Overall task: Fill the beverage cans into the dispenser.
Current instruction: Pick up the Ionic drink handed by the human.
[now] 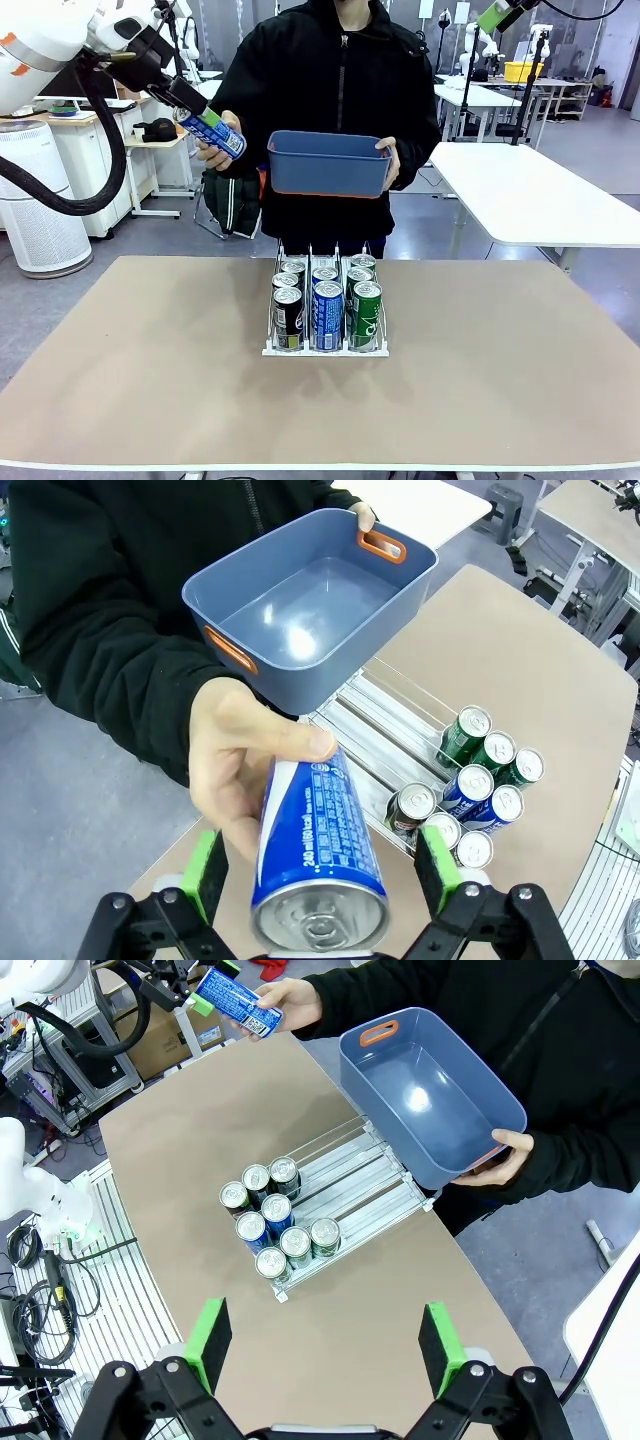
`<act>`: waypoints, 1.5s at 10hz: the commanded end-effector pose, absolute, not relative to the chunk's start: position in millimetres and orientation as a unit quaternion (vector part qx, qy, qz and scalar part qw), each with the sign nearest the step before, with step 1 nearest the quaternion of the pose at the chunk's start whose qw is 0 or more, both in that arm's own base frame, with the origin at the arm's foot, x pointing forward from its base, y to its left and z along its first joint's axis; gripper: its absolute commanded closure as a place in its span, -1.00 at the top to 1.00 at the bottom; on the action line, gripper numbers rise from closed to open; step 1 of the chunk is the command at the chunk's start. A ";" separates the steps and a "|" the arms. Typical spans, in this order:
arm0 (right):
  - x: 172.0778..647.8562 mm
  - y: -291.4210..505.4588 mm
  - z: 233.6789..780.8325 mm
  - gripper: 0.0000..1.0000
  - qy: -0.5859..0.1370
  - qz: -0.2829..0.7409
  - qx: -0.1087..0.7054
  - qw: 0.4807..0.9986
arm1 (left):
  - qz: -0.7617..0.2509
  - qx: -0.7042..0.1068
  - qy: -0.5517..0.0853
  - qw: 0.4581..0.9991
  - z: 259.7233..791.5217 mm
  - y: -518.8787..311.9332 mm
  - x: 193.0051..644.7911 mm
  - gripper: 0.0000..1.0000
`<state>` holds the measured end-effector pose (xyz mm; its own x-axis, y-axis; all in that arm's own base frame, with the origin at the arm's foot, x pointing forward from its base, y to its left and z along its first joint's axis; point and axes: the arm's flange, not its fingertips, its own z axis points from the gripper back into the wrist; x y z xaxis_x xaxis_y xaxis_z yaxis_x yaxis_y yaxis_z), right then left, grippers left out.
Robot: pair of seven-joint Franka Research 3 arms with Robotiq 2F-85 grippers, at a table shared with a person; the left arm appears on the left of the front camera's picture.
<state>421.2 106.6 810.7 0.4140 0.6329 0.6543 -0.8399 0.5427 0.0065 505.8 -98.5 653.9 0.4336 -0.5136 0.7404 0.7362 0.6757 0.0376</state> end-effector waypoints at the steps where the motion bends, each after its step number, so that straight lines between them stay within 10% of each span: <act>1: 420.4 106.5 810.7 1.00 -0.305 0.447 0.170 0.823 | -0.375 -0.147 -0.378 0.833 654.5 -98.1 505.5 1.00; 2: 420.4 106.5 810.7 1.00 -0.305 0.447 0.170 0.823 | -0.375 -0.147 -0.378 0.834 653.9 -98.5 505.8 1.00; 3: 420.4 106.5 810.7 1.00 -0.305 0.447 0.170 0.823 | -0.381 -0.121 -0.365 0.841 651.5 -98.6 505.7 -0.18; 4: 420.4 106.5 810.7 1.00 -0.305 0.447 0.170 0.823 | -0.380 -0.117 -0.366 0.841 649.8 -99.1 504.7 -0.20; 5: 420.4 106.5 810.7 1.00 -0.305 0.447 0.170 0.823 | -0.378 -0.116 -0.362 0.844 648.4 -98.2 503.9 -1.00; 6: 420.4 106.5 810.7 1.00 -0.305 0.447 0.170 0.823 | -0.374 -0.116 -0.360 0.847 646.6 -96.4 501.9 -1.00; 7: 420.4 106.5 810.7 1.00 -0.305 0.447 0.170 0.823 | -0.368 -0.116 -0.361 0.849 645.5 -96.0 501.6 -0.53; 9: 420.4 106.5 810.7 1.00 -0.305 0.447 0.170 0.823 | -0.363 -0.109 -0.357 0.854 647.1 -93.8 501.2 -1.00; 15: 420.4 106.5 810.7 1.00 -0.305 0.447 0.170 0.823 | -0.370 -0.112 -0.357 0.850 650.0 -97.9 504.5 -0.96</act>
<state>421.2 106.6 810.6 0.4140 0.6329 0.6543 -0.8399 0.5427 0.0065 504.1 -101.1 651.3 0.4739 -0.5533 0.6851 0.7076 0.7023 0.0777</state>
